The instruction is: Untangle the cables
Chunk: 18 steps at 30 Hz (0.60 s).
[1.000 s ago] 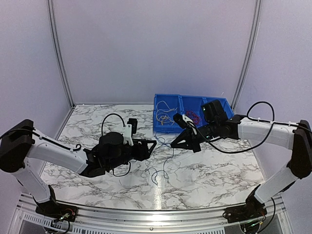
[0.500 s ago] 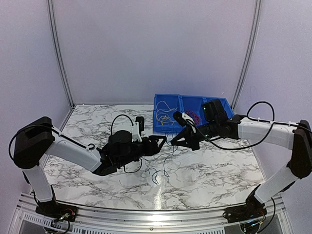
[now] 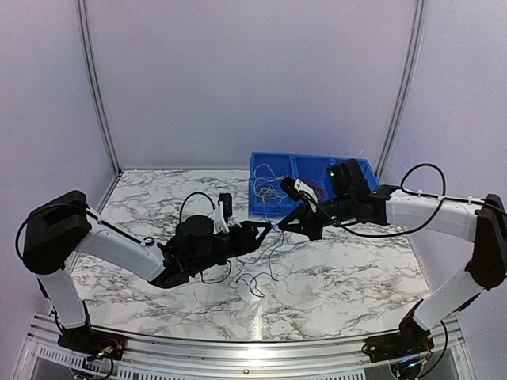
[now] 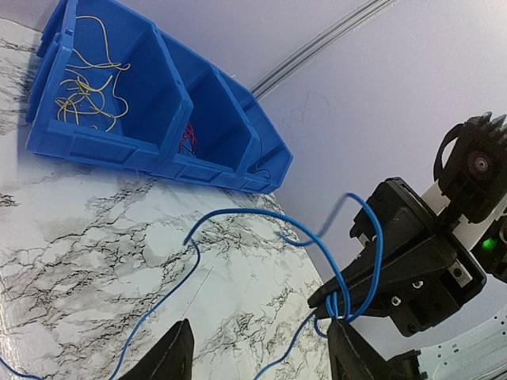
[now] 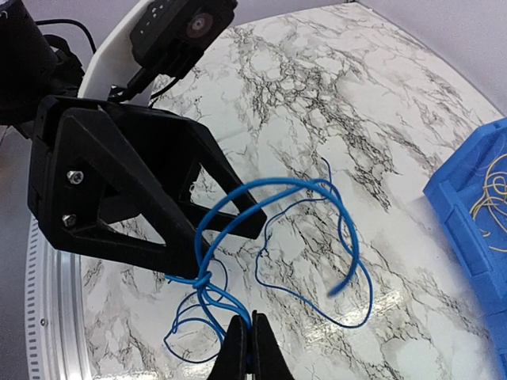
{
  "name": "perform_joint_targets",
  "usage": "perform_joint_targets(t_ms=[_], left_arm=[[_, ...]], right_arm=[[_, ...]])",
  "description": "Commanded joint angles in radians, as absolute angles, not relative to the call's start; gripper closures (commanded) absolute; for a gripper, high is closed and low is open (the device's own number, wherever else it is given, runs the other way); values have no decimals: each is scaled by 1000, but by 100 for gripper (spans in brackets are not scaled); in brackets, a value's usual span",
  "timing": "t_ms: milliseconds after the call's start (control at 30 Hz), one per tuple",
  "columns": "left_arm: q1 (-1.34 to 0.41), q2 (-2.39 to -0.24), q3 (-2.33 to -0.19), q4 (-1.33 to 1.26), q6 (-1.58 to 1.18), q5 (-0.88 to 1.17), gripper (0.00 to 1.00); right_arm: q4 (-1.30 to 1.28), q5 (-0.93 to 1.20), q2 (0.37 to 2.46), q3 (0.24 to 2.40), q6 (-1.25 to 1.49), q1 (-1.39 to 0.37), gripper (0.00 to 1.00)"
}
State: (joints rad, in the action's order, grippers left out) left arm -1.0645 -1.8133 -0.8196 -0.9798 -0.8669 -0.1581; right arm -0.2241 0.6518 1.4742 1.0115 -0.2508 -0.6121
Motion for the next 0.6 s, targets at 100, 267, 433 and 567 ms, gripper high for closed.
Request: perform_joint_targets(t_ms=[100,267,433,567], left_arm=[[-1080,-1807,-814,-1018,-934,-183,41],[-1081,-1820,-816,-1005,-958,-184,41],[-1083,-1857,-866,-1006,-966,-170,41],[-1083,-1887,-897,-1006,-963,-178,43]], right_arm=[[-190,560,1483,1058,-223,-608,100],[-197,504,1487,1074,-214,-609,100],[-201,516,1493,1085,-212,-609,100],[-202,512,1484,1080,-218,-612,100]])
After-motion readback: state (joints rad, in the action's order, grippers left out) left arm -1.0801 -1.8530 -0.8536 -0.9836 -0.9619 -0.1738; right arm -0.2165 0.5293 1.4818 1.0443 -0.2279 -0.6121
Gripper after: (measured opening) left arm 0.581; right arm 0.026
